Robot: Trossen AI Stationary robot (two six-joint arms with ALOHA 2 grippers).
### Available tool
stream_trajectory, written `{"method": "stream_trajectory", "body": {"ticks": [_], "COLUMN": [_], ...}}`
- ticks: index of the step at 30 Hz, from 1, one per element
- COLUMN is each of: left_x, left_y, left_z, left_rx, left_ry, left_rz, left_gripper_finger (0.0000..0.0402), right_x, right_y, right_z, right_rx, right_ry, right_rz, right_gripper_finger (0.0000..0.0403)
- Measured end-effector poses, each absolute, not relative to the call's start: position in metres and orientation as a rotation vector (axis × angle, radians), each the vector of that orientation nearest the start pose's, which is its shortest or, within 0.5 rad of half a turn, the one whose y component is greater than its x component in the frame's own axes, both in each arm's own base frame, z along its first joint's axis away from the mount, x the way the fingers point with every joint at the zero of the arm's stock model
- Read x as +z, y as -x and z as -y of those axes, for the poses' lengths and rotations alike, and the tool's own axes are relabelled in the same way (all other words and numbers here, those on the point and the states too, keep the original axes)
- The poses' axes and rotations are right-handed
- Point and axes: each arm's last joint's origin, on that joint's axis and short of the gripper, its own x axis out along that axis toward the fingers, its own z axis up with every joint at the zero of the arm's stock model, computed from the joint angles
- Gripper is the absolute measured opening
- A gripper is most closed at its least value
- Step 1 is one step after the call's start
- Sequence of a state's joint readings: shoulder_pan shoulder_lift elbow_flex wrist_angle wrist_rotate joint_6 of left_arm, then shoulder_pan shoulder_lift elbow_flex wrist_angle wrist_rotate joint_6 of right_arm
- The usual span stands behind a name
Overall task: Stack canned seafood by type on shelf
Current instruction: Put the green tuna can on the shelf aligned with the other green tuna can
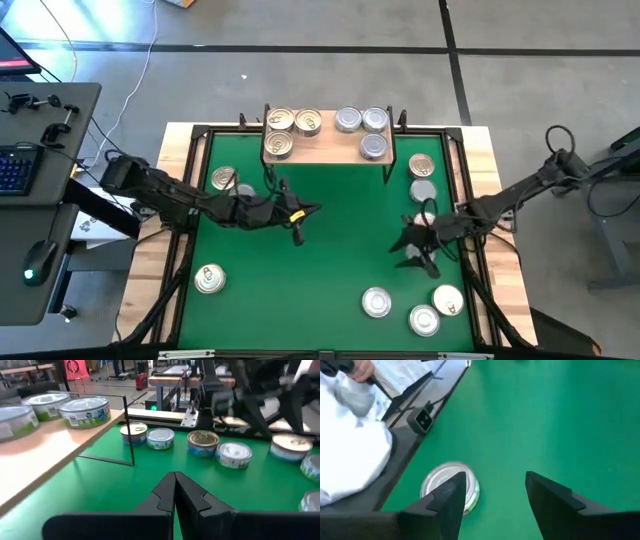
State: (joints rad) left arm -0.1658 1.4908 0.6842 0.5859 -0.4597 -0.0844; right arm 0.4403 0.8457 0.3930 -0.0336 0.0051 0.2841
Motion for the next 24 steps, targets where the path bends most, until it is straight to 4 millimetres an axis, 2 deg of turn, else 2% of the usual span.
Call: {"method": "stream_trajectory", "body": {"ticks": [6,10,16,20,24], "left_x": [0.203,0.211,0.226,0.228,0.227], "left_y": [-0.308,-0.312,-0.316,-0.315,-0.312], "left_z": [0.048,0.064,0.084,0.093,0.102], "left_rx": [0.272,0.224,0.166,0.153,0.216], "left_ry": [0.041,0.045,0.028,0.058,0.053], "left_rz": [-0.170,-0.144,-0.136,-0.140,-0.136], "left_gripper_finger": [0.0000,0.0000,0.0000,0.0000,0.0000], "right_x": [0.180,0.167,0.152,0.153,0.169], "right_y": [-0.164,-0.169,-0.175,-0.175,-0.175], "right_z": [-0.085,-0.092,-0.104,-0.118,-0.134], "right_rx": [0.308,0.253,0.268,0.366,0.422], "right_ry": [-0.046,0.036,0.044,0.067,0.106], "right_rz": [-0.599,-0.636,-0.675,-0.703,-0.707], "right_gripper_finger": [0.0199,0.0207,0.0264,0.0313,0.0330]}}
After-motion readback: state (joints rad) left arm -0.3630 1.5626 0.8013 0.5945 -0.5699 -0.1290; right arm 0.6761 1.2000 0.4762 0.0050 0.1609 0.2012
